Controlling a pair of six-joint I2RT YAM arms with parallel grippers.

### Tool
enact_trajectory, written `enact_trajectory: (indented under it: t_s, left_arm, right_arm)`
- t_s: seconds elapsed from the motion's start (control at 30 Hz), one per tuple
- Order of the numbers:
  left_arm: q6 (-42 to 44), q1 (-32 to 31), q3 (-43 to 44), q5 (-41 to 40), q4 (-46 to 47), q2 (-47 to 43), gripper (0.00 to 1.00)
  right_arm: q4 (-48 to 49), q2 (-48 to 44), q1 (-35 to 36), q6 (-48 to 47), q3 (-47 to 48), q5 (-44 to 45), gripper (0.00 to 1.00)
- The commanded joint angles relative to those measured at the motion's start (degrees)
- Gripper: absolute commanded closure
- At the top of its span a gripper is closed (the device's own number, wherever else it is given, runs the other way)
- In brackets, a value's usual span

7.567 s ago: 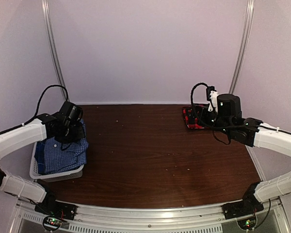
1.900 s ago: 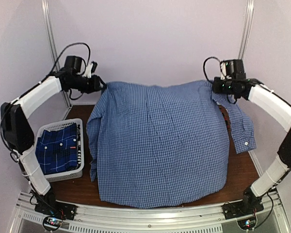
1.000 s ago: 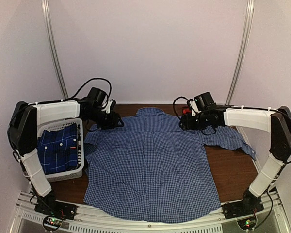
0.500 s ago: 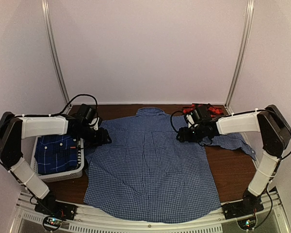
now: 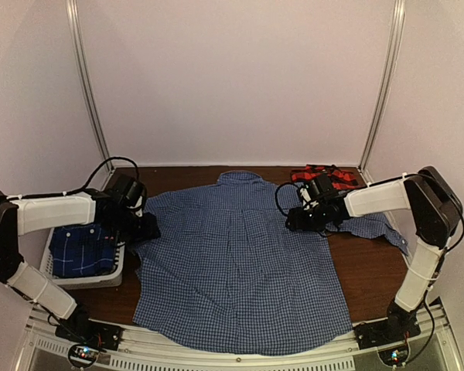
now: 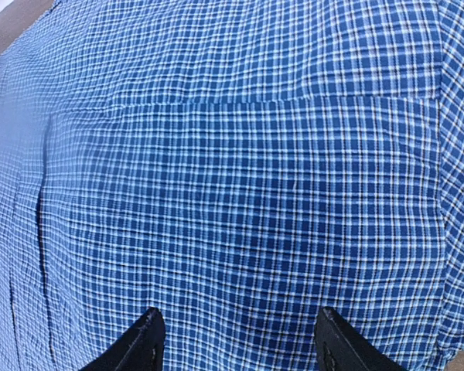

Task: Fold and stack the long sleeve shirts
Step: Adjust the bin at the corner of the board.

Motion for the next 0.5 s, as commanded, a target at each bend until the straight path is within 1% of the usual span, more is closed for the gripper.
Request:
enact_trajectory:
  t_s: [0.0, 0.17, 0.27, 0.47]
  left_arm:
    - [-1.29, 1.95, -1.37, -7.43, -6.57, -2.14, 0.41]
    - [-1.49, 4.97, -2.75, -9.72, -7.38, -4.58, 0.41]
    - [-0.96, 6.25, -2.38, -9.43, -7.27, -4.70, 0.41]
    - [1.34, 6.27, 0.25, -3.85, -4.03, -3.73, 0.41]
  right_arm:
    - [1.88, 0.45, -0.90, 0.38, -1.67, 1.41, 0.32]
    - [2.27, 0.93, -1.69, 0.08, -2.13, 0.98, 0.32]
    - [2.29, 1.39, -2.16, -0.25, -2.03, 0.92, 0.32]
    - [2.22, 2.22, -3.12, -0.60, -2.03, 0.86, 0.32]
